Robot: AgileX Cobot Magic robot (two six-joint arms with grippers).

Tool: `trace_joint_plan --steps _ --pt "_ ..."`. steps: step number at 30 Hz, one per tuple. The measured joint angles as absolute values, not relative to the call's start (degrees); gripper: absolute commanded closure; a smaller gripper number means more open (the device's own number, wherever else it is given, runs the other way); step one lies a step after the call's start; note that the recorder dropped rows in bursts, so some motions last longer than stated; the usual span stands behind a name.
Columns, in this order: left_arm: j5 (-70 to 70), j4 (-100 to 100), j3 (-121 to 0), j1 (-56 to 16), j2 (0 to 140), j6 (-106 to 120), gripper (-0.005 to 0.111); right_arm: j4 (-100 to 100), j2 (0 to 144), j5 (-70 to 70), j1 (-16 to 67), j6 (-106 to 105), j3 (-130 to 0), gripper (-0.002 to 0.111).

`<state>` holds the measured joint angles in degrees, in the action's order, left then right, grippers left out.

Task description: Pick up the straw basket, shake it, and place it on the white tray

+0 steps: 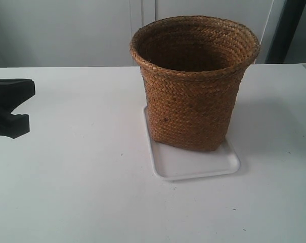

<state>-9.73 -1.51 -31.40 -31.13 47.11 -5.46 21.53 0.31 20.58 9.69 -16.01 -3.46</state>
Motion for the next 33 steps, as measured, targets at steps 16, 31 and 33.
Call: trace_joint_plan --steps 16,31,33 --pt "-9.6 -1.5 -31.4 -31.1 47.1 -5.5 0.107 21.4 0.3 25.1 9.7 -16.0 -2.1 0.108" --pt "-9.6 -1.5 -31.4 -31.3 47.0 -5.5 0.107 21.4 0.3 25.4 9.7 -16.0 -2.1 0.108" --pt "-9.6 -1.5 -31.4 -31.4 46.4 -5.5 0.107 21.4 0.3 25.4 9.7 -16.0 -2.1 0.108"
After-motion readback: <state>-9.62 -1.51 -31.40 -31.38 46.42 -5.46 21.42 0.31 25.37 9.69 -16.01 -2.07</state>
